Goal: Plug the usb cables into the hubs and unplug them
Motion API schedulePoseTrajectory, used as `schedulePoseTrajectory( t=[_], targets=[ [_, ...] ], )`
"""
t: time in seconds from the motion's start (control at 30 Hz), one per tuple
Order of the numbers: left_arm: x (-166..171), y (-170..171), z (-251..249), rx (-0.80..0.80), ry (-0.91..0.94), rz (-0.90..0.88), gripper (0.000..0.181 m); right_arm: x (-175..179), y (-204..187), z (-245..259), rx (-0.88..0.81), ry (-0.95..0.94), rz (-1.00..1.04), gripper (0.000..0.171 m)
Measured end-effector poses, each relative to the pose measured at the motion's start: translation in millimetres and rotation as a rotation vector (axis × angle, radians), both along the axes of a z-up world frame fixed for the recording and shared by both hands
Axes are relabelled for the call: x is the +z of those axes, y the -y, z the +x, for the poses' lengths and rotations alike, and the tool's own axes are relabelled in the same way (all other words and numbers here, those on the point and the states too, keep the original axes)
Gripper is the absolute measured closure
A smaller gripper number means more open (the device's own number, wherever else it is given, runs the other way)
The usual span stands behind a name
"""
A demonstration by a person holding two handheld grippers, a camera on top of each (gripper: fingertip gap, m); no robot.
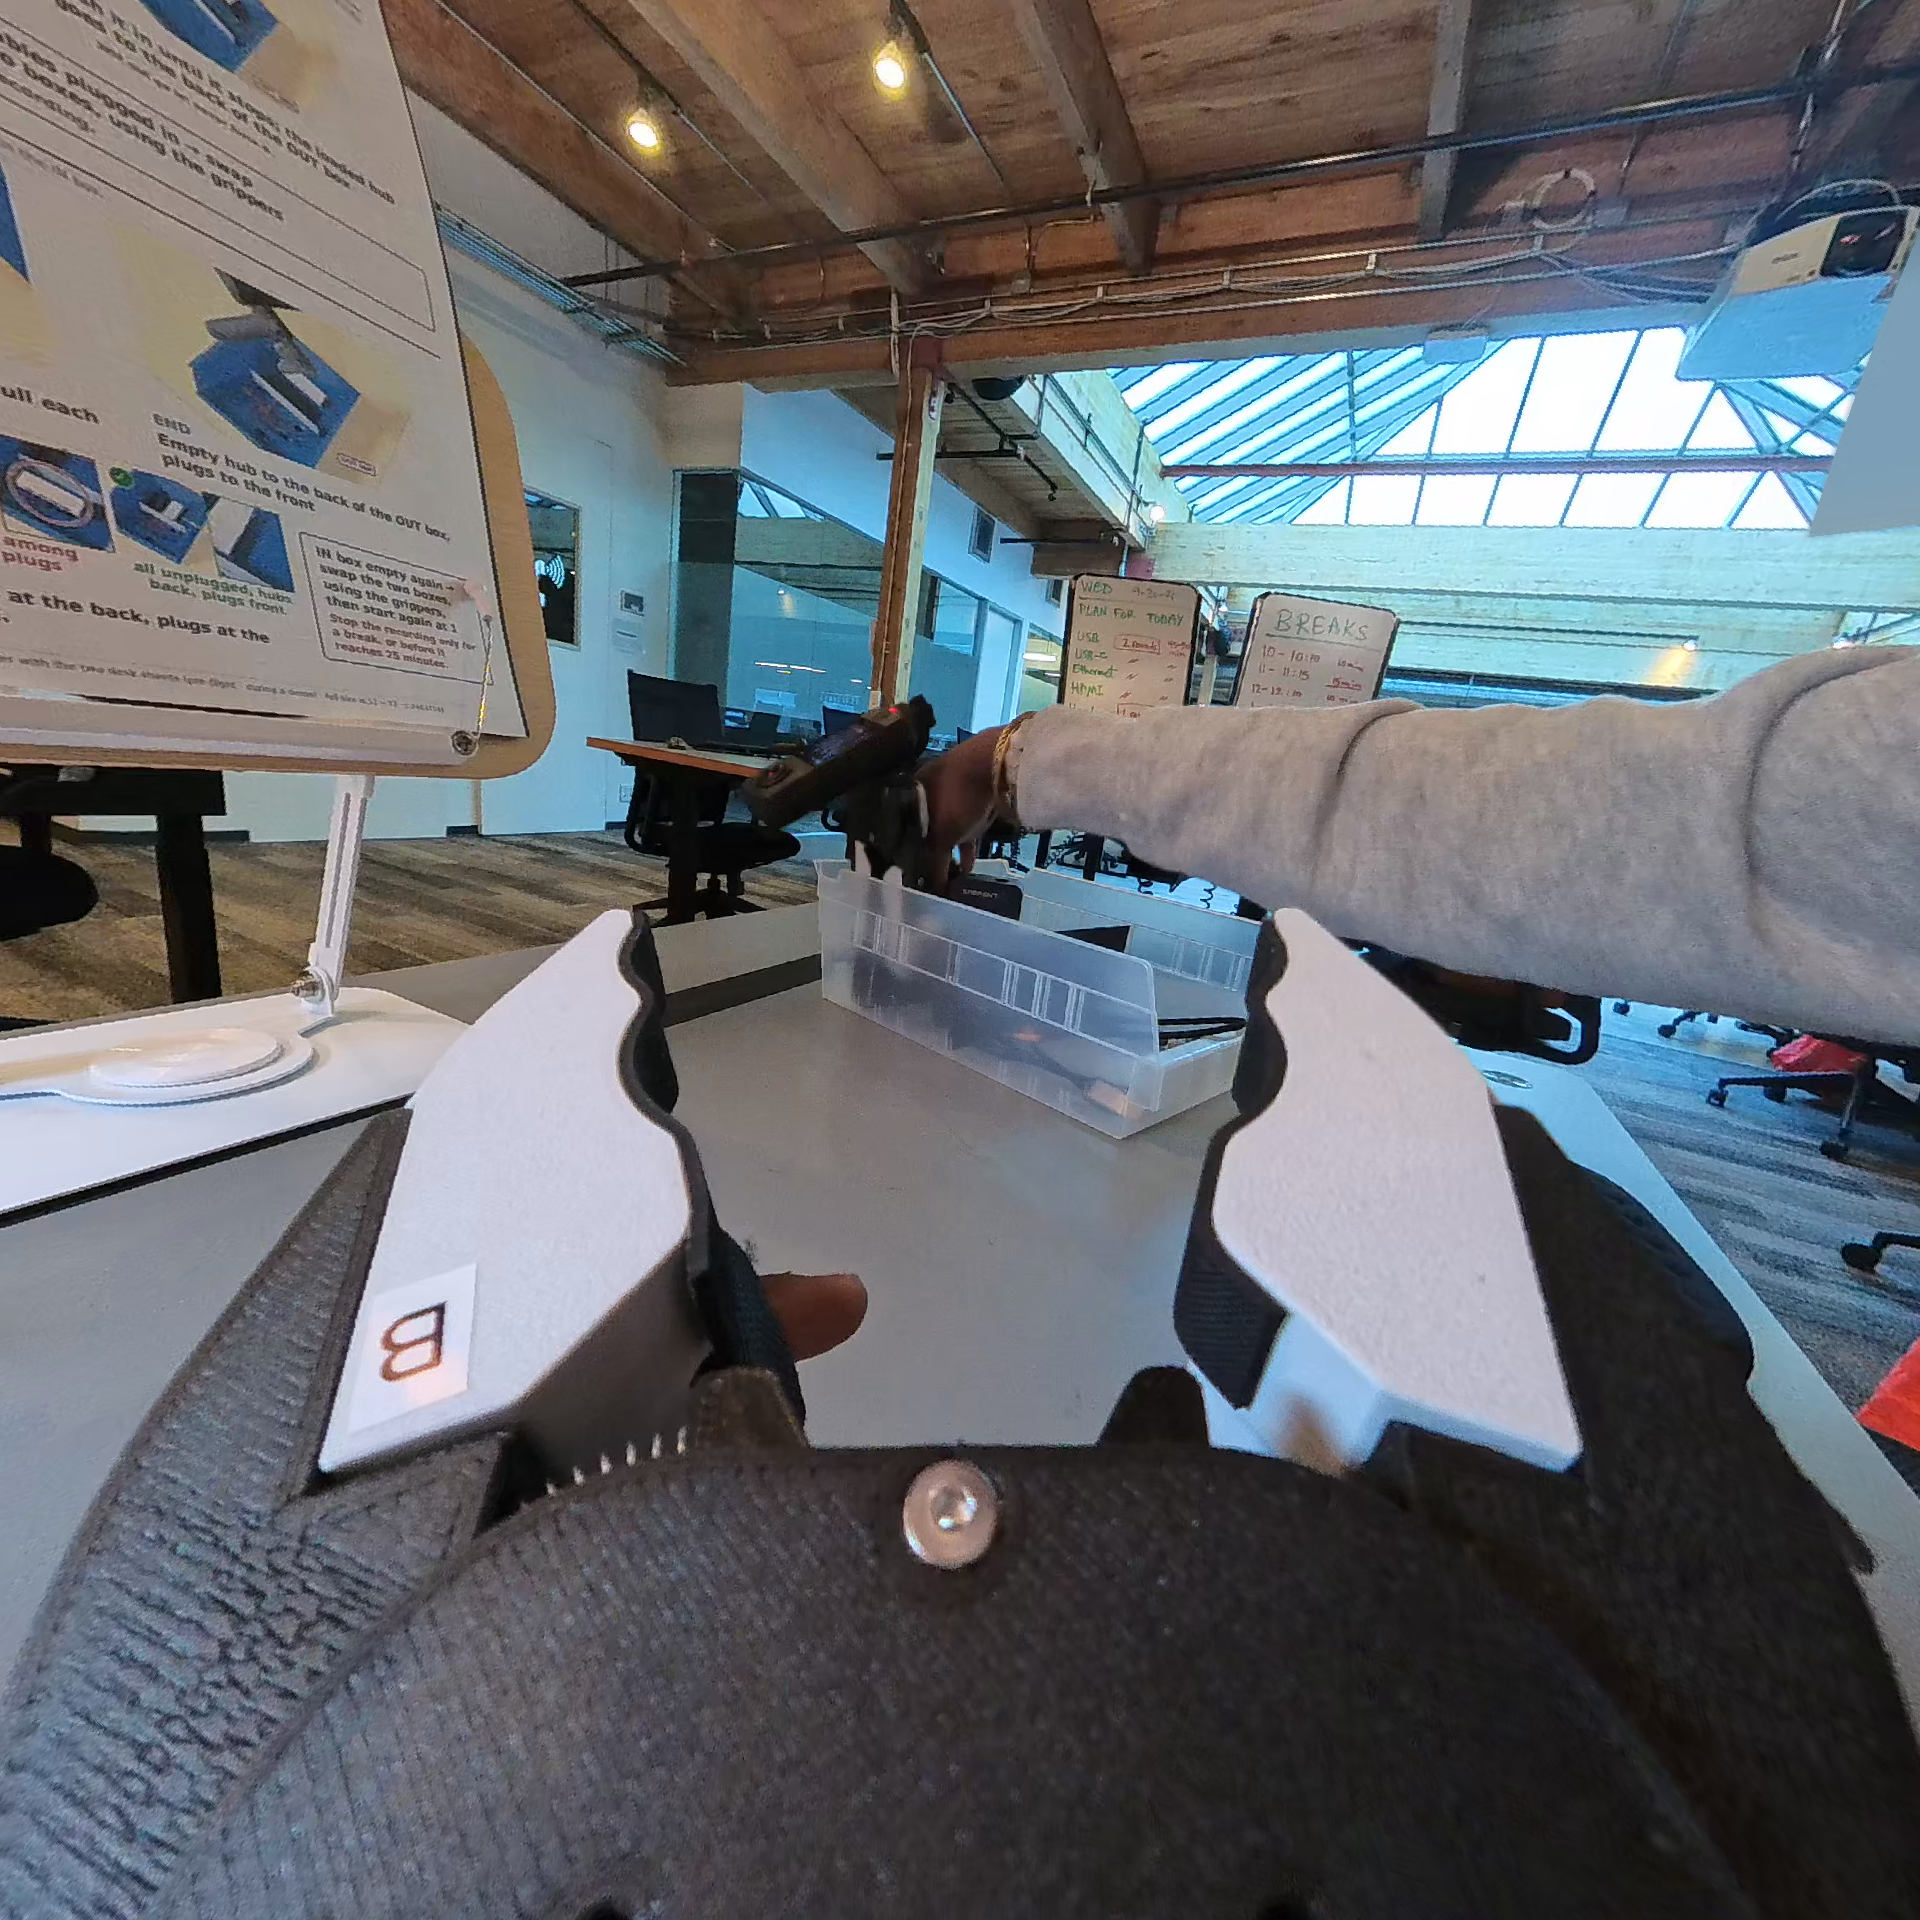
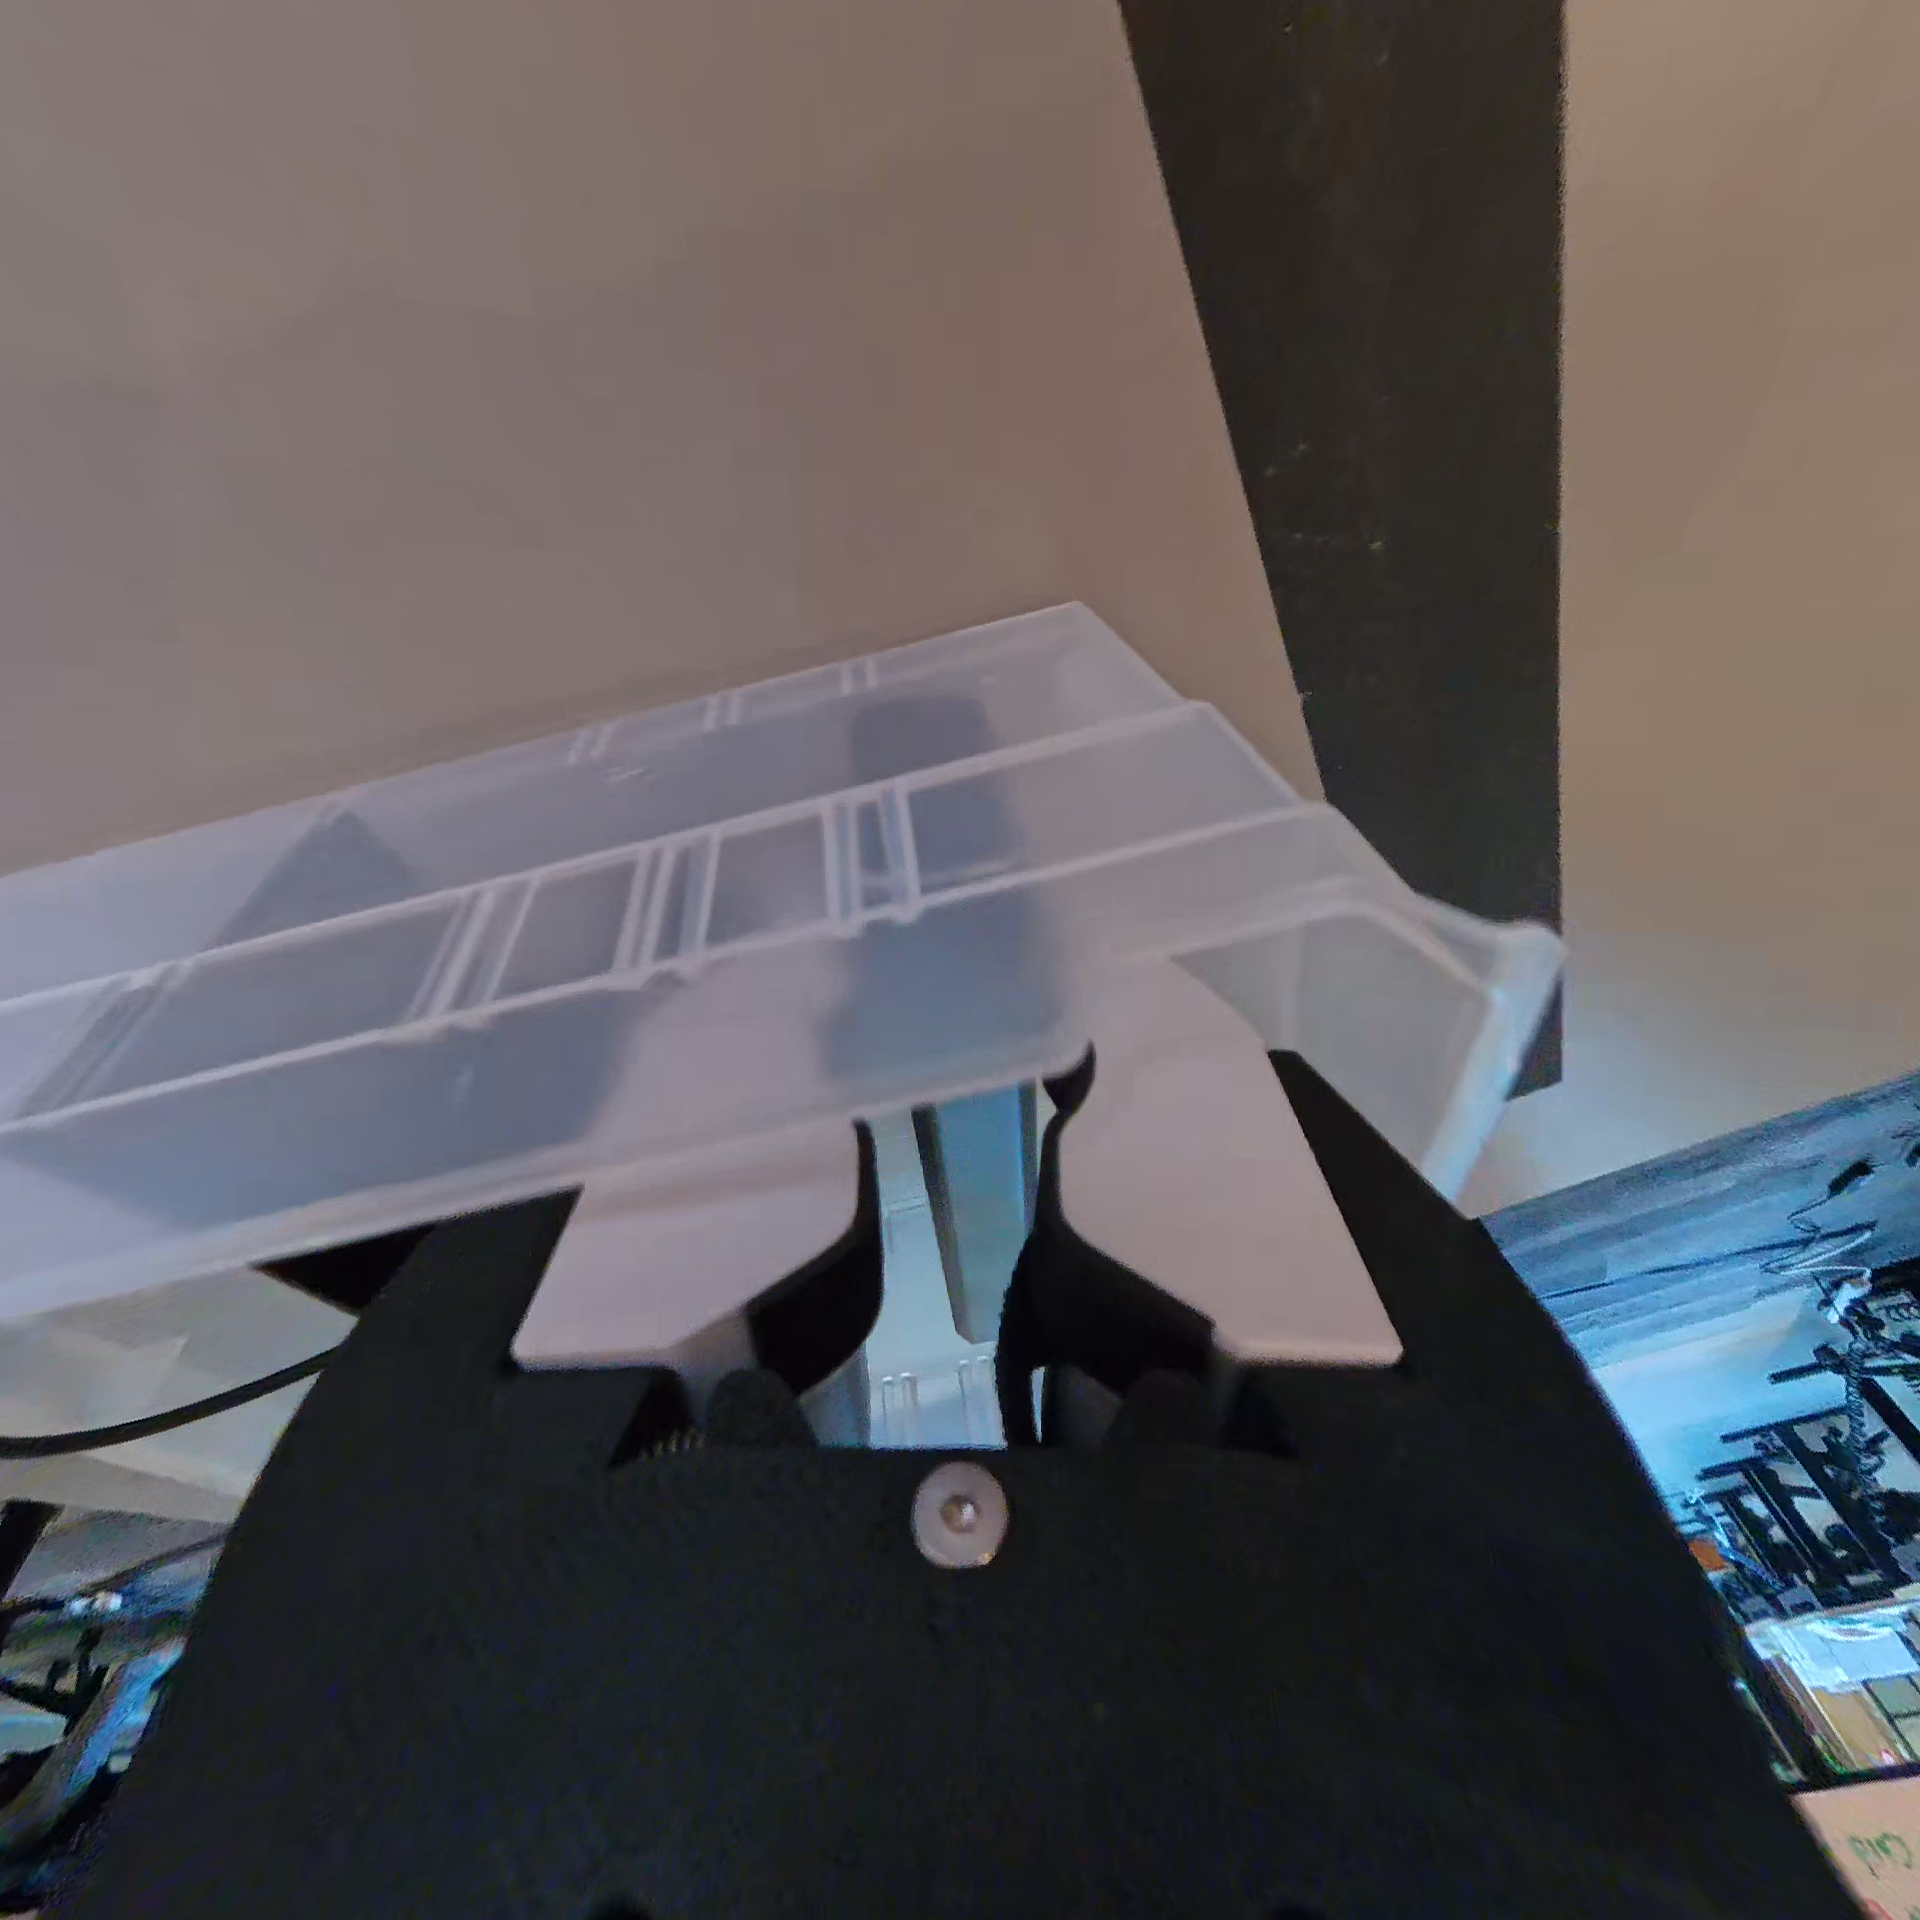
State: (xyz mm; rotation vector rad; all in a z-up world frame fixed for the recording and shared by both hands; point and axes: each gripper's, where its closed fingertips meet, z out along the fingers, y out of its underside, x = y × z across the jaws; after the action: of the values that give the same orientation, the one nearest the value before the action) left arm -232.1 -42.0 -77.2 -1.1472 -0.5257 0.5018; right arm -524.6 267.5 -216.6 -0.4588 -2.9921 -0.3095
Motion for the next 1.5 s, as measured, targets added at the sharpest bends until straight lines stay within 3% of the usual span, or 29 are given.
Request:
schedulePoseTrajectory(
  t=[0.03, 0.13, 0.2, 0.37, 0.43, 0.47, 0.57, 0.67, 0.7, 0.77, 0.83, 0.87, 0.9, 1.0, 1.23, 1.5],
  targets=[
    [-0.3, -0.4, 0.1, -0.001, 0.0, -0.002, 0.075, 3.7, 0.3, -1.1, -0.001, -0.016, -0.01, 0.142],
    [0.6, -0.7, 0.9, -0.001, -0.004, -0.004, 0.075, 27.5, -1.1, -6.0, -0.012, -0.112, -0.033, 0.133],
    [2.3, 0.1, 1.3, 0.004, -0.007, -0.001, 0.075, 56.9, 3.2, -12.3, 0.011, -0.272, -0.106, 0.132],
    [5.5, 0.3, 2.7, 0.019, -0.022, -0.004, 0.076, 165.5, 24.6, 13.4, -0.013, -0.89, -0.59, 0.135],
    [2.0, -1.8, 2.4, 0.03, -0.027, -0.035, 0.076, 194.7, 19.4, 51.9, -0.143, -1.08, -0.812, 0.137],
    [1.7, -2.8, 2.7, 0.033, -0.032, -0.044, 0.076, 195.7, 17.4, 76.3, -0.253, -1.085, -0.923, 0.134],
    [2.1, -5.6, 3.0, 0.04, -0.046, -0.06, 0.076, 162.7, 42.9, 152.3, -0.44, -0.871, -1.243, 0.104],
    [-0.3, -6.0, 1.0, 0.045, -0.037, -0.06, 0.077, 90.2, 58.3, 196.1, -0.481, -0.729, -1.101, 0.073],
    [-2.2, -5.6, -0.5, 0.051, -0.032, -0.061, 0.077, 69.9, 57.6, 199.7, -0.505, -0.732, -1.015, 0.071],
    [-6.1, -3.4, -3.9, 0.068, -0.021, -0.064, 0.077, 44.9, 64.4, 202.2, -0.532, -0.722, -0.923, 0.085],
    [-10.0, 0.1, -7.8, 0.093, -0.009, -0.067, 0.077, 34.6, 71.8, 196.3, -0.577, -0.734, -0.87, 0.116],
    [-11.3, 2.0, -9.6, 0.105, -0.004, -0.07, 0.077, 30.7, 71.4, 191.7, -0.605, -0.76, -0.825, 0.144],
    [-11.5, 3.8, -11.0, 0.118, 0.0, -0.072, 0.077, 27.6, 70.3, 188.9, -0.634, -0.788, -0.78, 0.149],
    [-4.7, 7.8, -11.1, 0.133, -0.01, -0.053, 0.077, 27.1, 68.1, 189.5, -0.658, -0.853, -0.673, 0.154],
    [-4.8, 2.6, -9.0, 0.138, -0.028, -0.095, 0.078, 27.5, 102.3, 201.4, -0.635, -0.84, -0.779, 0.151],
    [7.3, -1.8, 1.4, 0.157, -0.117, -0.17, 0.082, 27.2, 173.3, 226.0, -0.49, -0.867, -0.833, 0.146]
  ],
)
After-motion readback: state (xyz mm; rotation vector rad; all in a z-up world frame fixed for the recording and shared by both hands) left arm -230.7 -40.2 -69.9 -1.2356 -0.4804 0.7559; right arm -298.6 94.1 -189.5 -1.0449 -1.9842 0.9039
